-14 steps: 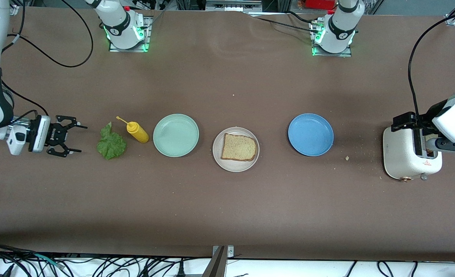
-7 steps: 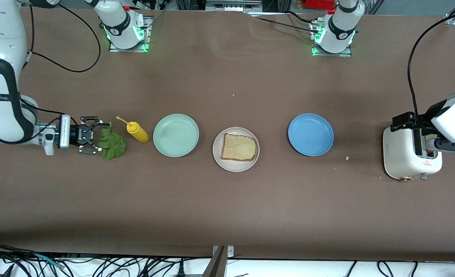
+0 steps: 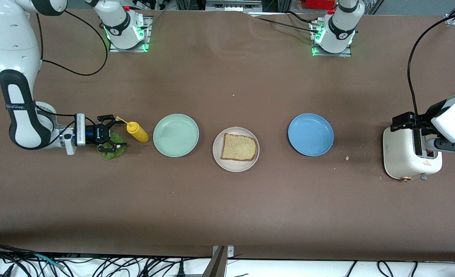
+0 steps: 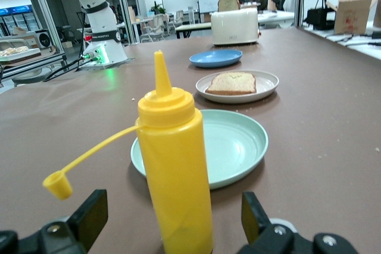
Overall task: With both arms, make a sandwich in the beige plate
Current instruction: 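Reach the right gripper to the yellow bottle and grasp it, then lift the yellow bottle with the right gripper toward the beige plate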
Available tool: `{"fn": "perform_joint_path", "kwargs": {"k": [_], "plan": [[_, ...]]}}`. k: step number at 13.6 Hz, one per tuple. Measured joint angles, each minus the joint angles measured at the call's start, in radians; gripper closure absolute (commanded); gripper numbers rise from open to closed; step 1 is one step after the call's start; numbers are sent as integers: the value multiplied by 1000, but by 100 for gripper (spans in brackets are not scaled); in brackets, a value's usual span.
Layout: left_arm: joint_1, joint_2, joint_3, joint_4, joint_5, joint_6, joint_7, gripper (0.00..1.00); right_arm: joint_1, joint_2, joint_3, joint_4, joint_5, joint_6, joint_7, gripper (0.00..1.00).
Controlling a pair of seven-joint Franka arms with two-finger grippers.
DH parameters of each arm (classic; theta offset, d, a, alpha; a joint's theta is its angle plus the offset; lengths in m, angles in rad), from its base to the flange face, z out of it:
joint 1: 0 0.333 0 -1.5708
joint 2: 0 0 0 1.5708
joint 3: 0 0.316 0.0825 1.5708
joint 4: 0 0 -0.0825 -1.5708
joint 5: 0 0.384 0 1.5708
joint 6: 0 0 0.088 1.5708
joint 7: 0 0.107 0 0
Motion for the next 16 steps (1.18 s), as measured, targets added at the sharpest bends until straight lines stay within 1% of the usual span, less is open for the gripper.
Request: {"fn": "perform_joint_path", "kwargs": {"k": [5, 6, 7, 8, 9, 10, 16], "plan": [[0, 0, 0, 0, 0, 0, 0, 1, 0, 26, 38, 0, 45, -7, -41, 1], [0, 0, 0, -1, 0, 0, 0, 1, 0, 29, 44, 0, 58, -8, -41, 9], [0, 1, 0, -1, 0, 0, 0, 1, 0, 34, 49, -1, 61, -9, -41, 31], [0, 1, 0, -1, 0, 0, 0, 1, 0, 39, 54, -2, 63, -10, -41, 62], [0, 1, -1, -1, 0, 0, 0, 1, 0, 44, 56, -2, 63, -11, -41, 88], [0, 1, -1, -1, 0, 0, 0, 1, 0, 47, 57, -2, 64, -13, -42, 100], [0, 1, -2, -1, 0, 0, 0, 1, 0, 43, 57, 22, 66, -20, -19, 100]]}}
